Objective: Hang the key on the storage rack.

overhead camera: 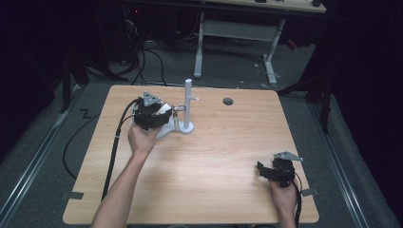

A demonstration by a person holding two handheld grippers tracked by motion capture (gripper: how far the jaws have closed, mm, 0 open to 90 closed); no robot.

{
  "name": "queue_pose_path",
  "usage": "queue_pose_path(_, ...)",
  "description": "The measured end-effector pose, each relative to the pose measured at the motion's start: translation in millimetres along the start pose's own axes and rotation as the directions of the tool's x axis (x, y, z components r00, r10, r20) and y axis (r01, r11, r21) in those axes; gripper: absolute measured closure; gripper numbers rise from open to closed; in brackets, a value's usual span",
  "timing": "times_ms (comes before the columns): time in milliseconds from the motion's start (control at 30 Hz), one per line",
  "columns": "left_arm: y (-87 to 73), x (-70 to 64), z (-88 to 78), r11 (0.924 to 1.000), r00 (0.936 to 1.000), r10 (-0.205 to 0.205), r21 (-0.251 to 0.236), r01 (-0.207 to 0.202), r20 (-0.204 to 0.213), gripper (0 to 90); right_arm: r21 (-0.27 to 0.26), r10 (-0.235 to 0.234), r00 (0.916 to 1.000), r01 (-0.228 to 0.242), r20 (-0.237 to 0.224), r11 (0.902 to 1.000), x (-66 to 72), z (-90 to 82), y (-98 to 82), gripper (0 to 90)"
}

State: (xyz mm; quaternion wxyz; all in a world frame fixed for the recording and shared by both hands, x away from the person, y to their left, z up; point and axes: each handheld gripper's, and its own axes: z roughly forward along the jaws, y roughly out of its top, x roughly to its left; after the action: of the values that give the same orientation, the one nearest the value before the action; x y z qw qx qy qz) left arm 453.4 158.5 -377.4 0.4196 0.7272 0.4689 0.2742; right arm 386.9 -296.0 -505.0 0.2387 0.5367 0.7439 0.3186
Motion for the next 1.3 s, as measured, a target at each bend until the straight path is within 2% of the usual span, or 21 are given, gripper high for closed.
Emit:
queue_pose_path(200, -4.3, -6.3, 5.9, 0.9992, 0.9995, 0.031, 0.026, -0.031, -0.005, 51.3, 0.0, 0.0, 1.0, 0.0, 0.0, 1.0, 0.0, 0.0, 0.0, 24.5)
queue_pose_path(500, -8.2, -13.9, 12.7, 0.999, 0.9996, 0.029, 0.034, -0.029, 0.007, 51.2, 0.0, 0.0, 1.0, 0.0, 0.0, 1.0, 0.0, 0.0, 0.0, 24.5)
queue_pose_path(567, -10.4, -16.0, 15.5, 0.9981, 0.9991, 0.042, 0.045, -0.042, 0.001, 51.1, 0.0, 0.0, 1.0, 0.0, 0.0, 1.0, 0.0, 0.0, 0.0, 24.5)
queue_pose_path(933, -20.0, -19.3, 25.6, 0.9971, 0.9995, 0.03, 0.07, -0.03, 0.008, 50.8, 0.0, 0.0, 1.0, 0.0, 0.001, 1.0, 0.1, 0.0, 0.0, 24.5)
queue_pose_path(1033, -23.4, -21.2, 28.4, 0.9953, 0.9991, 0.04, 0.087, -0.041, 0.01, 50.7, 0.0, -0.001, 1.0, 0.001, 0.001, 1.0, 0.1, 0.0, 0.0, 24.4)
queue_pose_path(1300, -33.6, -23.5, 36.0, 0.9938, 0.9993, 0.02, 0.109, -0.023, 0.033, 50.6, -0.001, -0.001, 1.0, 0.001, 0.003, 1.0, 0.2, 0.2, 0.0, 24.4)
